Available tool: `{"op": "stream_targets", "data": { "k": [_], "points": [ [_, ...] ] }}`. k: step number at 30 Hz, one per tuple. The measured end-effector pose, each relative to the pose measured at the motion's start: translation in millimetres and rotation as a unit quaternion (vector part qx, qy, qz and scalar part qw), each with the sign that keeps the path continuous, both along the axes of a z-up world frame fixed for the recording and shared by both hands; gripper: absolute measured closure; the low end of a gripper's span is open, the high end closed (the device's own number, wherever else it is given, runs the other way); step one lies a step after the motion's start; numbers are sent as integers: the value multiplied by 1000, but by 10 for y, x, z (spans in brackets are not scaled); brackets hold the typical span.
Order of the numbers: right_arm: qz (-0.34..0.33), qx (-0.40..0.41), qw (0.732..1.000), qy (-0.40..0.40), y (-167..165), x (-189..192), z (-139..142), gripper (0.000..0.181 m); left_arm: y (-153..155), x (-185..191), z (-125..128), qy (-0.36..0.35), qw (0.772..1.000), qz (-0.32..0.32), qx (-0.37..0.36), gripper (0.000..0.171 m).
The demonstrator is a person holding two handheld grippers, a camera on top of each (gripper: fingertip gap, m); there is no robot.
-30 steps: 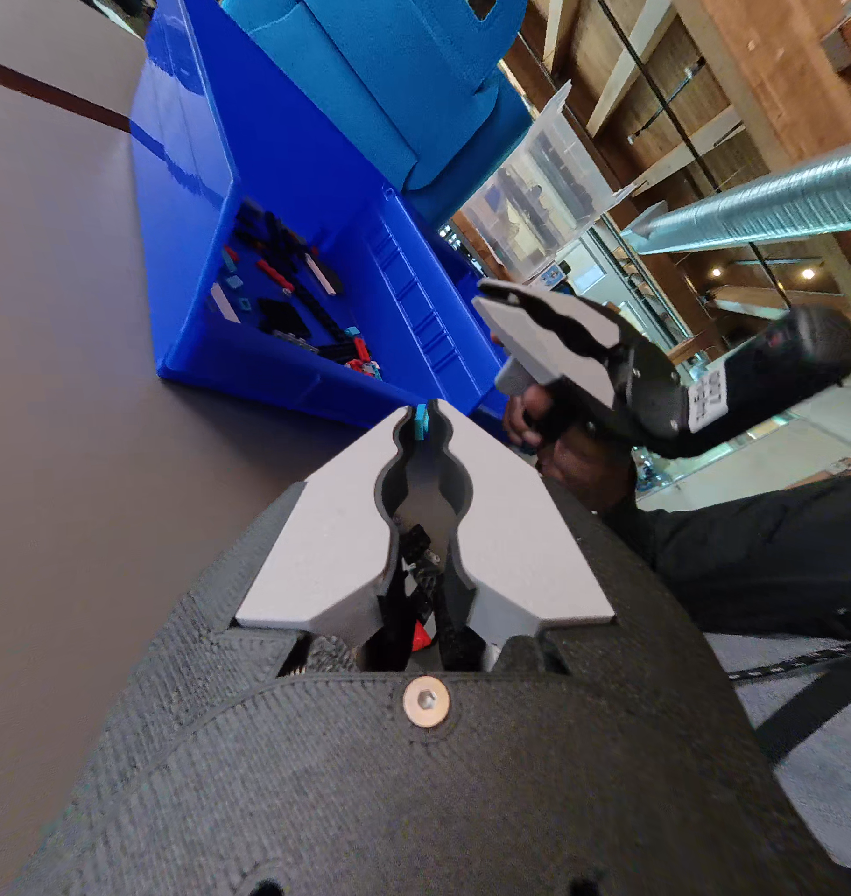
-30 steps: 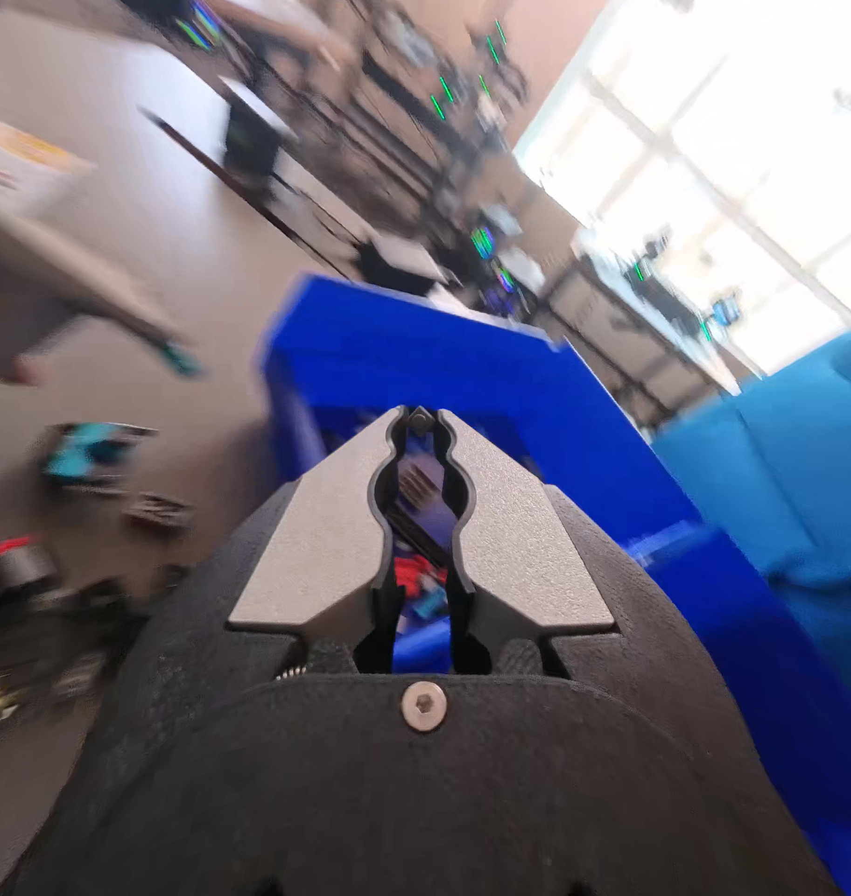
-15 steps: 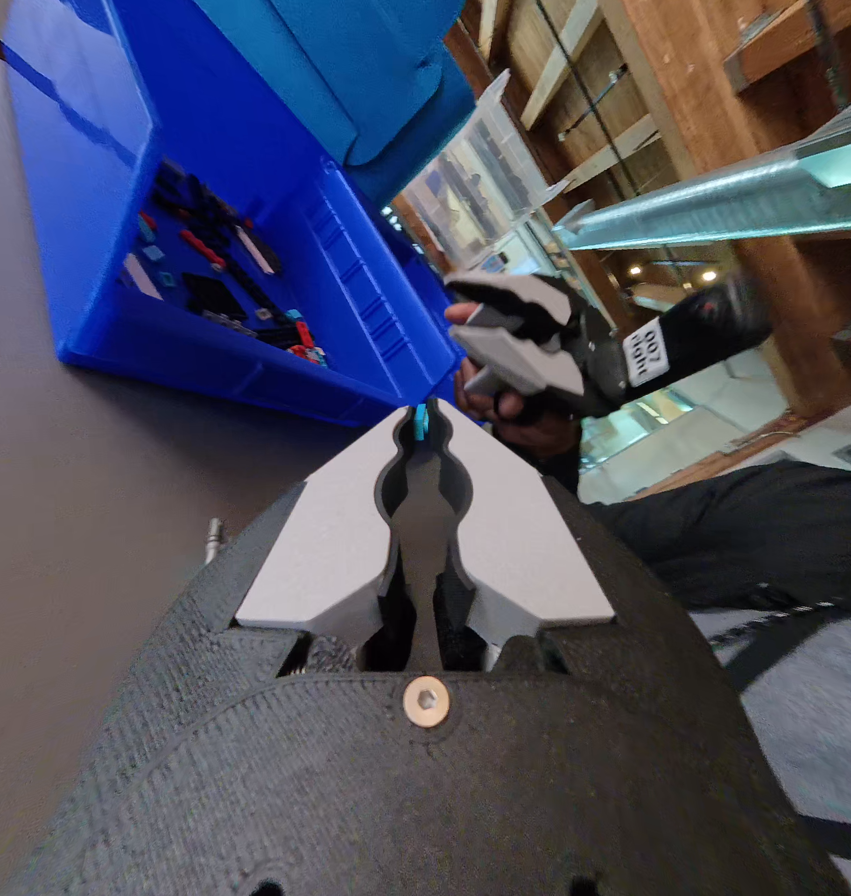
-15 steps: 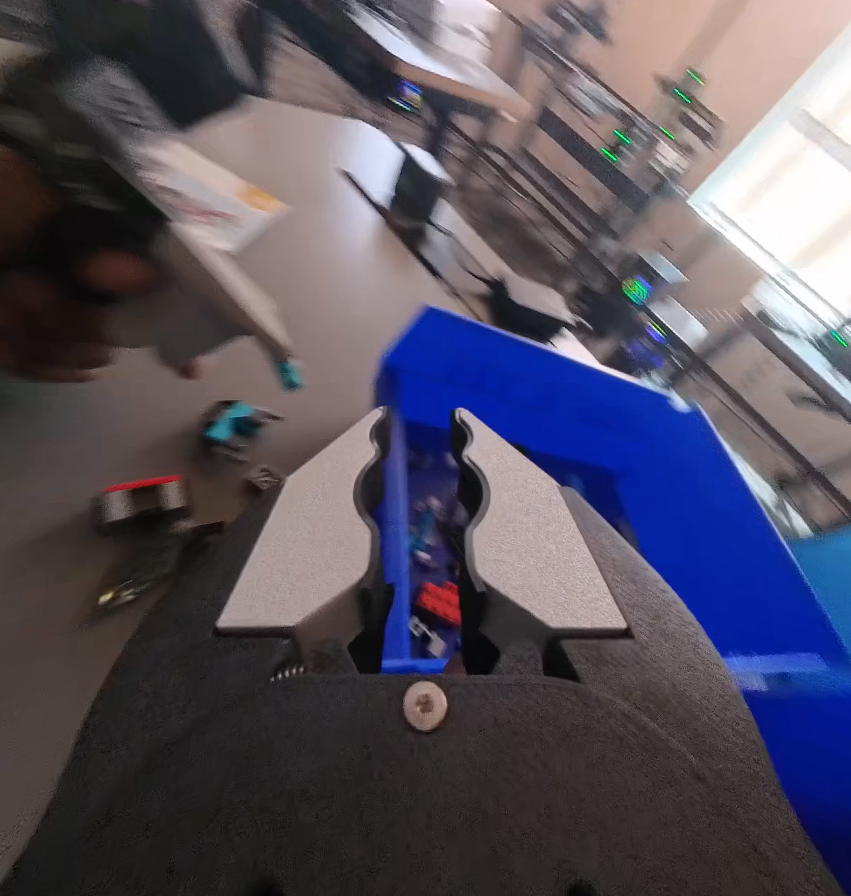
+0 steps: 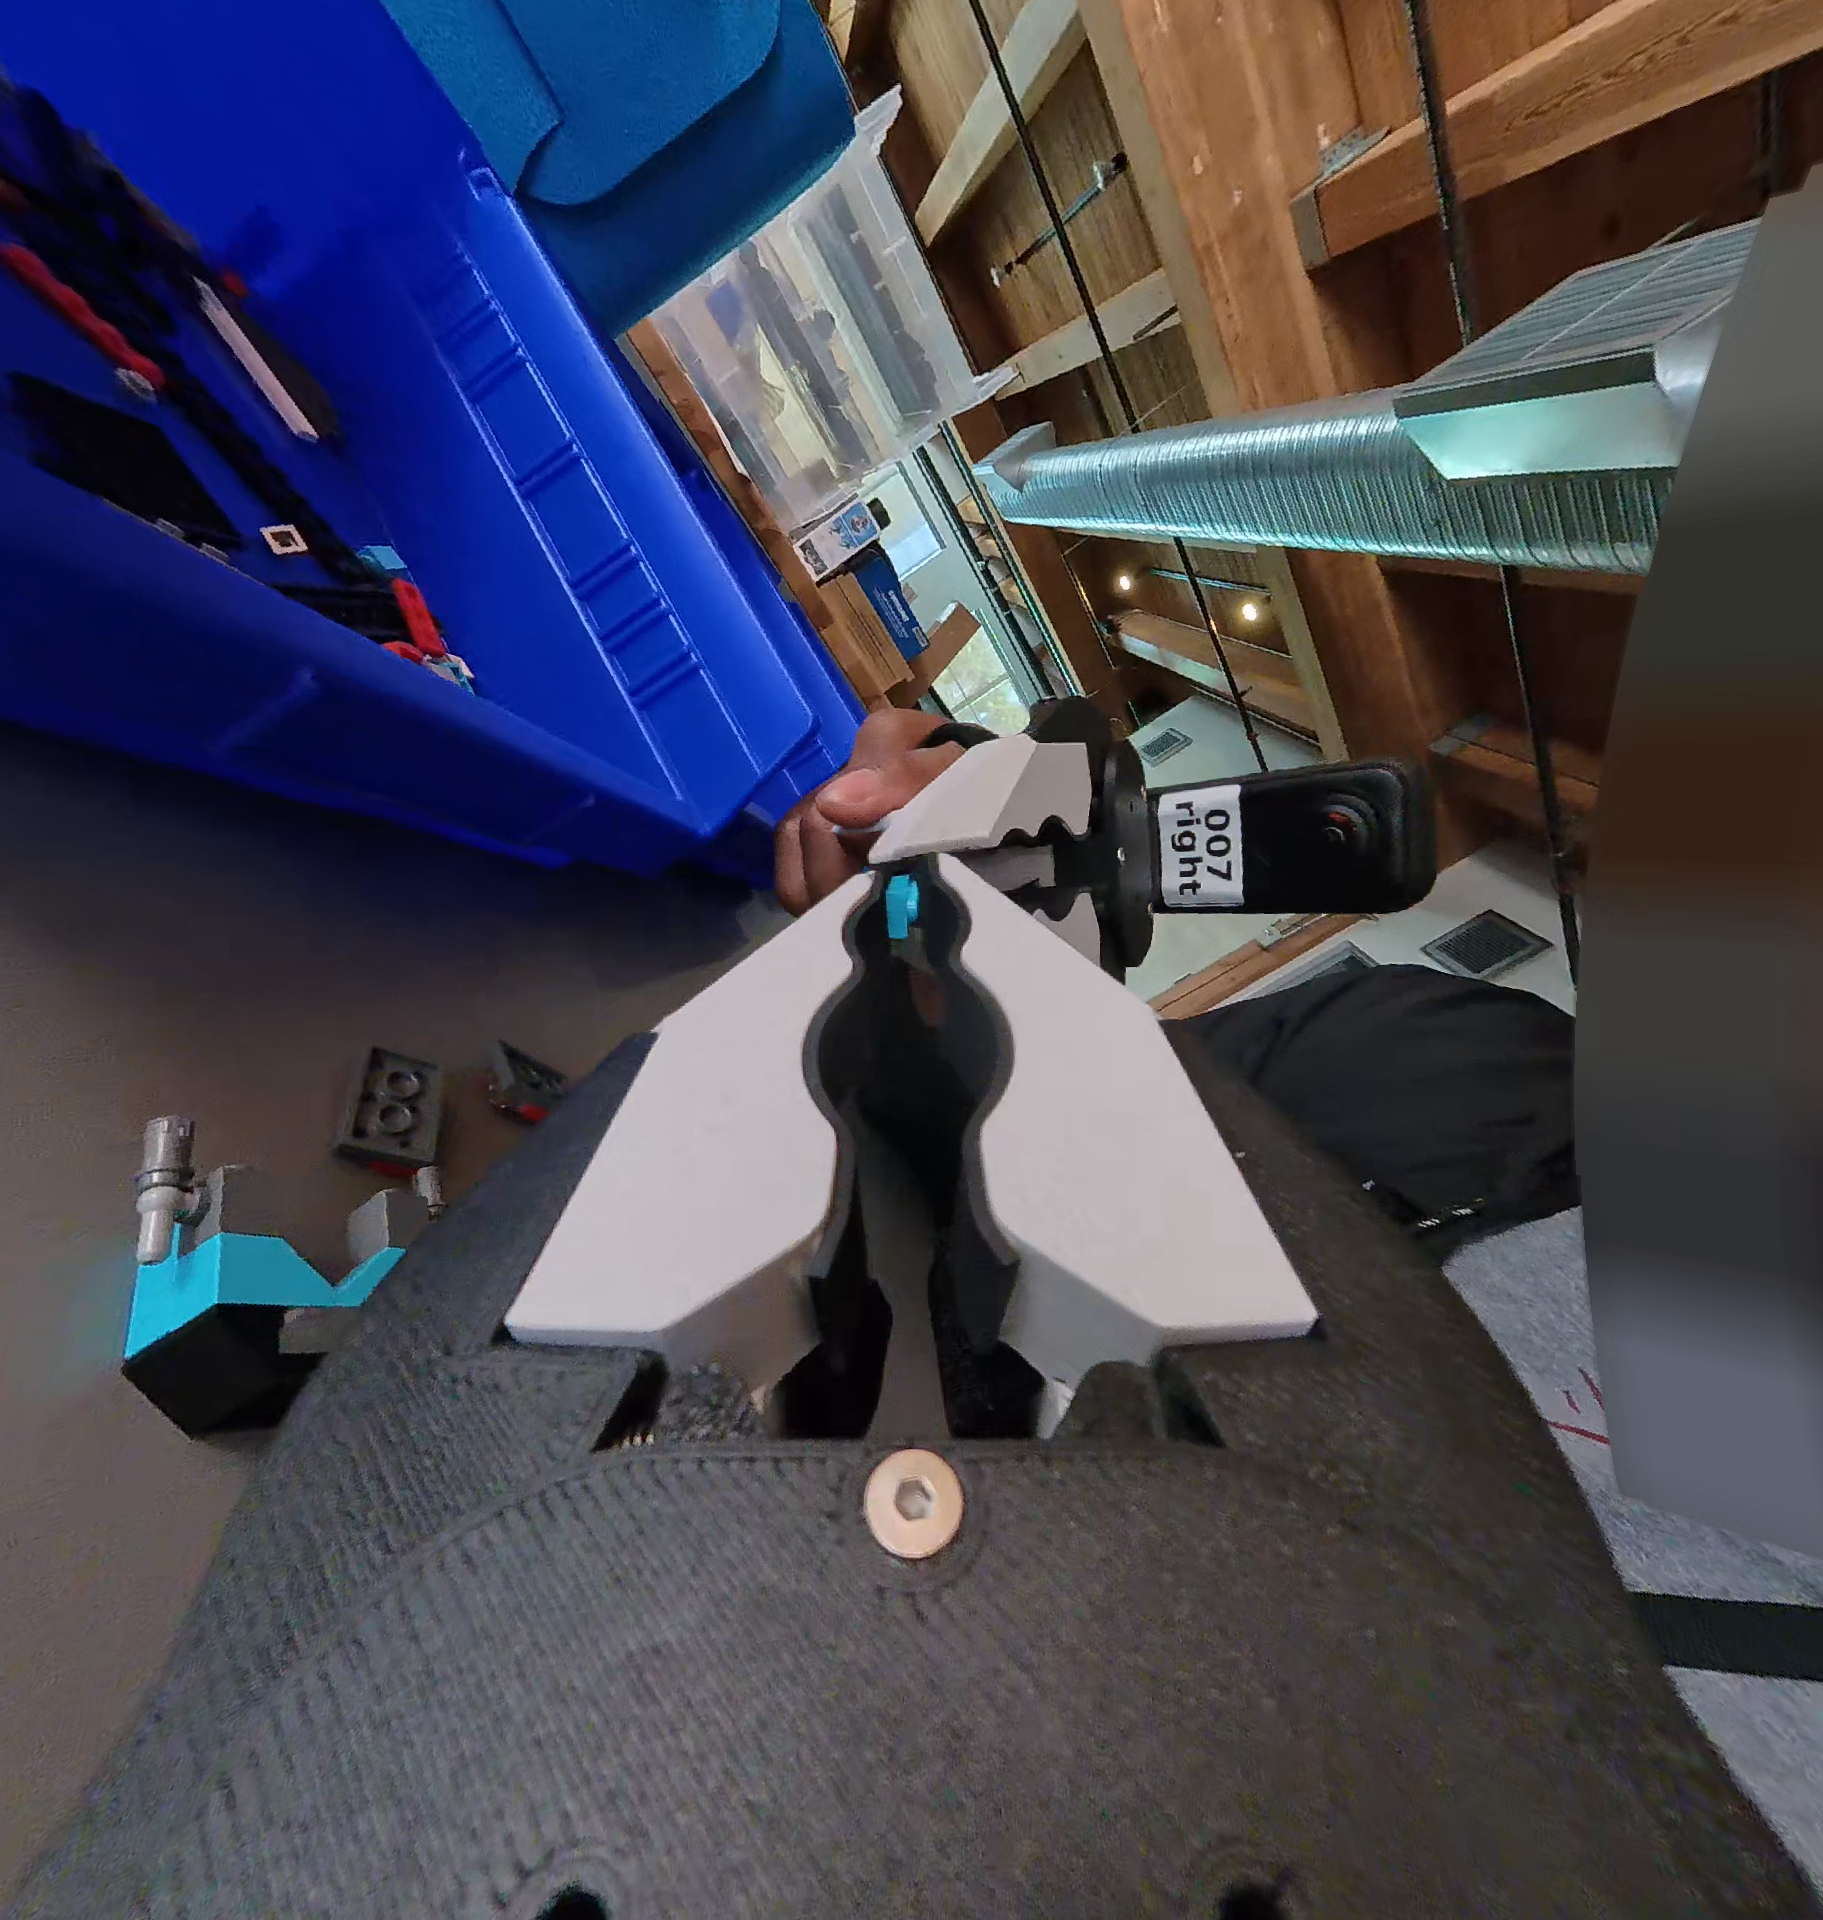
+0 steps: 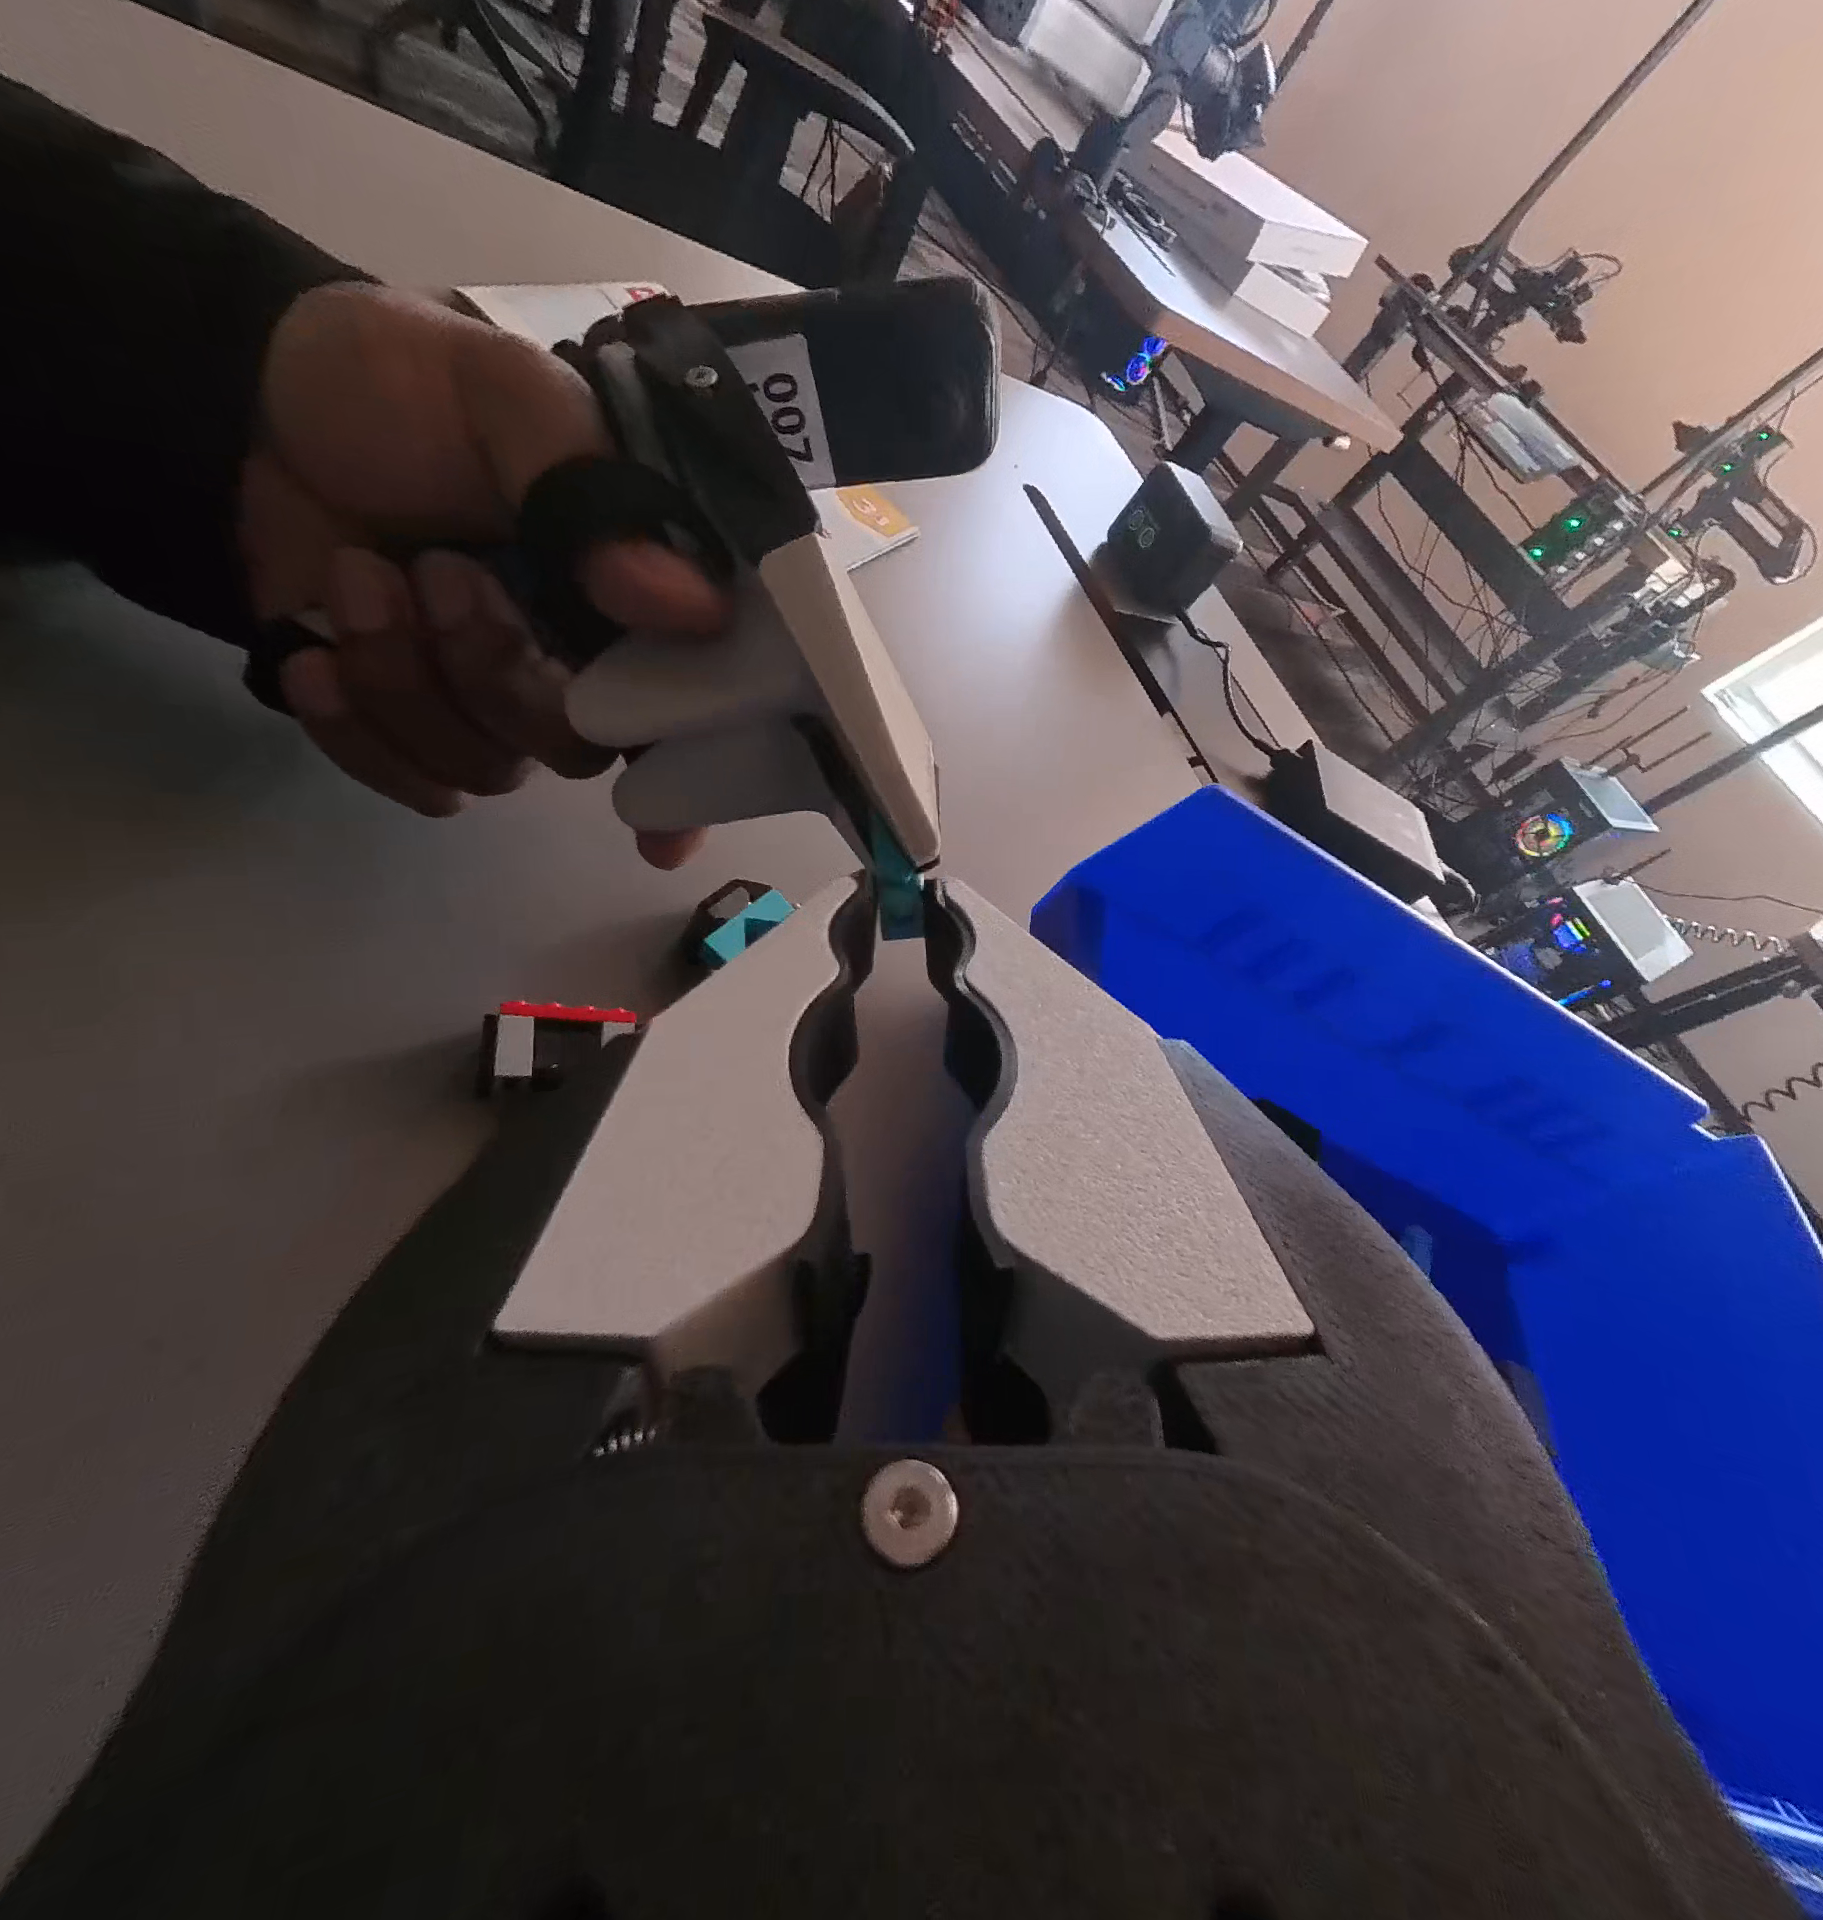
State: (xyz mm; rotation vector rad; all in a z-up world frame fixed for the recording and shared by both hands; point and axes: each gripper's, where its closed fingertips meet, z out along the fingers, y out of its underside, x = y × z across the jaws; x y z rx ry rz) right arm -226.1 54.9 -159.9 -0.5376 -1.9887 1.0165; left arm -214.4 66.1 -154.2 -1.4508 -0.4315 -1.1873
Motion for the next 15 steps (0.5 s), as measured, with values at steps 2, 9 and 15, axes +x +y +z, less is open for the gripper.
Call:
{"op": "stream_targets", "data": {
  "k": [2,9,15],
  "points": [
    [-21,1,1000,7,68,-36,27,172,8,-52,28,2,1000,18,9,161],
    [-282,-5,959,20,1123,-295,152,172,-34,-361,22,27,996,83,-1,137],
    [-300,-8,954,15,1177,-286,123,156,-32,-377,-10,37,996,85,-9,137]
  ]
}}
